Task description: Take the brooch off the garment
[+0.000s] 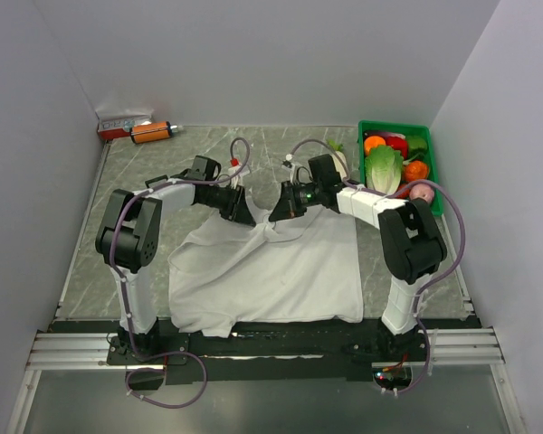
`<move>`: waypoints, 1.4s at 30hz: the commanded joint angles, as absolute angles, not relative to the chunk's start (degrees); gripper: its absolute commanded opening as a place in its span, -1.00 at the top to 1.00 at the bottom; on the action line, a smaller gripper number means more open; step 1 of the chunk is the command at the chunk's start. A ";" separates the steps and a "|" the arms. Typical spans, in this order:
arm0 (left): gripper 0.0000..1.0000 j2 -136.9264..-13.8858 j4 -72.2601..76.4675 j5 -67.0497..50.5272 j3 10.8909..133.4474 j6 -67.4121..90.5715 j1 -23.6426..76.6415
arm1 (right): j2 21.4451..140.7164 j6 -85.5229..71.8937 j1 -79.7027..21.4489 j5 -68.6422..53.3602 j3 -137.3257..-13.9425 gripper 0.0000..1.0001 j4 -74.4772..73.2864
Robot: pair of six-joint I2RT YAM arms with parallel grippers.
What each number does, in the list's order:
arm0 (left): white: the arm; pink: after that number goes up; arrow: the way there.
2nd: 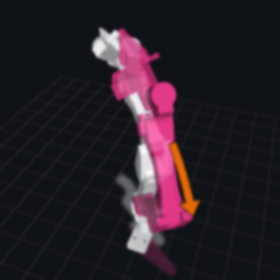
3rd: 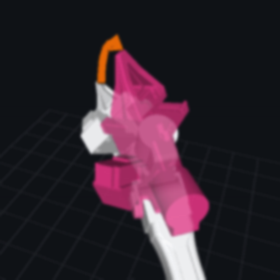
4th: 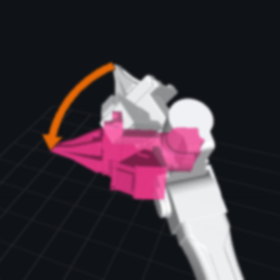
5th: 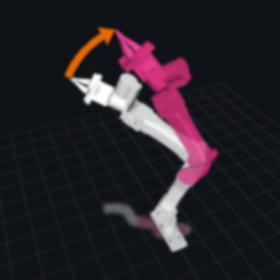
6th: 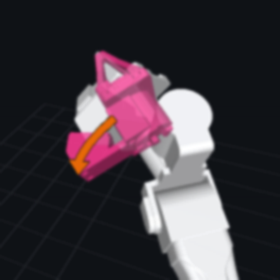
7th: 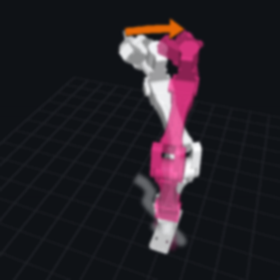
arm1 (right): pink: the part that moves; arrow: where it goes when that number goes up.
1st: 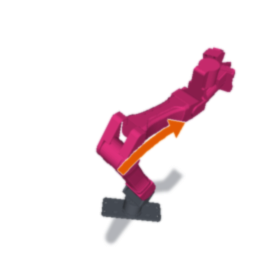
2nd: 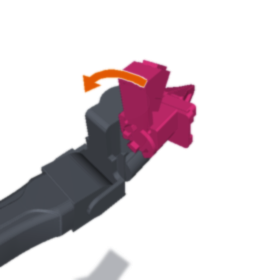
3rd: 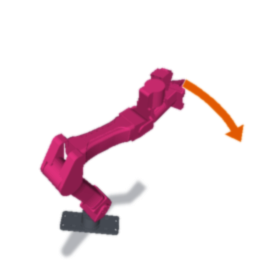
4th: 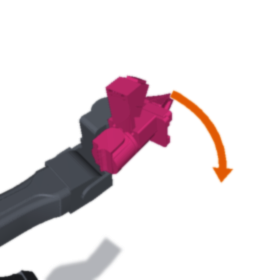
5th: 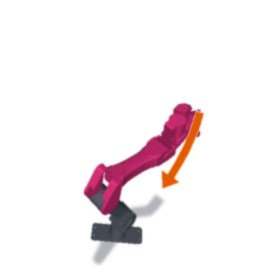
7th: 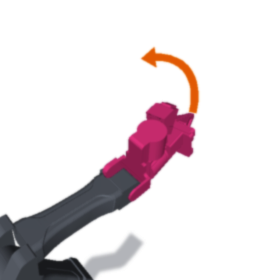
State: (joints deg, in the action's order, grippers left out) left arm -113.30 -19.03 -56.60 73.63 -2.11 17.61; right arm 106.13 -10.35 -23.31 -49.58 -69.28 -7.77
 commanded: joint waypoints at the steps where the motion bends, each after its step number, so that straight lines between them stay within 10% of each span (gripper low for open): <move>1: 0.38 -113.20 -17.67 -62.48 75.59 -1.67 18.19 | 108.98 -18.80 -23.29 -55.62 -68.90 0.94 2.20; 24: 0.40 -116.63 -46.30 -72.33 88.42 -31.19 19.60 | 110.30 -8.52 -23.99 -66.18 -72.77 0.65 -1.76; 42: 0.53 -116.46 -39.30 -71.19 88.51 -25.33 19.86 | 110.13 -7.74 -23.91 -66.36 -72.42 0.65 -2.81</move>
